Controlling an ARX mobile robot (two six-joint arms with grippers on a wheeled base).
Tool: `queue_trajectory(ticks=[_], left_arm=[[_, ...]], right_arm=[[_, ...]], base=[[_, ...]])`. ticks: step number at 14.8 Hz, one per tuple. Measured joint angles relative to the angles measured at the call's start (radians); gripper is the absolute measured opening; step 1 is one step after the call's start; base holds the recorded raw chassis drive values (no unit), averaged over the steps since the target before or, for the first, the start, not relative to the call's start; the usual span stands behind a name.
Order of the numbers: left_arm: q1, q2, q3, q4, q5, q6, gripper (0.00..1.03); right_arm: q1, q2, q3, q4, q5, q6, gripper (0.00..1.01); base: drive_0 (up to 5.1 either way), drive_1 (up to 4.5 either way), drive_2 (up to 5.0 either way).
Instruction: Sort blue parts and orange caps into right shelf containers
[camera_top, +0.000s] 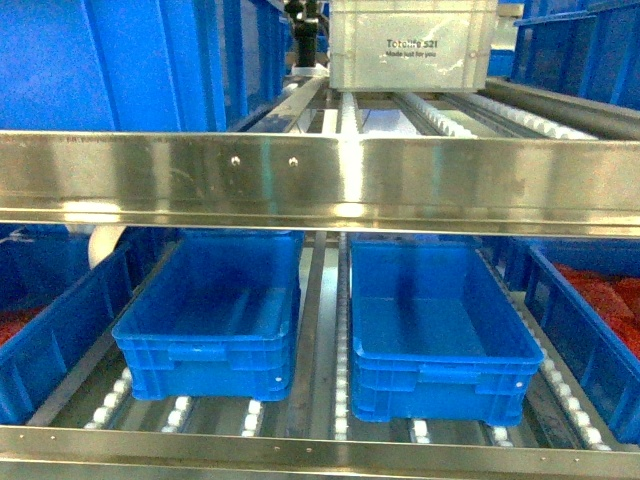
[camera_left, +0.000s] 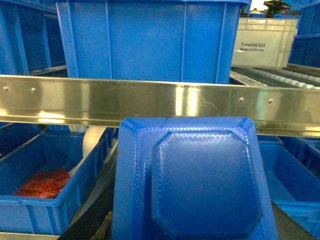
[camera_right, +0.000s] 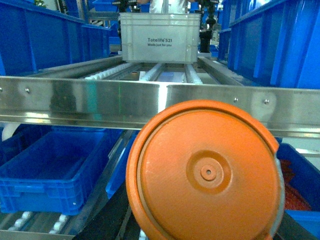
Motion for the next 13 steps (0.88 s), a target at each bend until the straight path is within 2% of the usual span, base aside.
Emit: queue_trajectory(ticks=[13], left_arm=[[0.000,0.000,0.000,-0.005,0.000,0.000,0.43]], right_arm=[[0.000,0.000,0.000,-0.003,0.003,0.001,0.42]], base=[[0.0,0.00,0.0]])
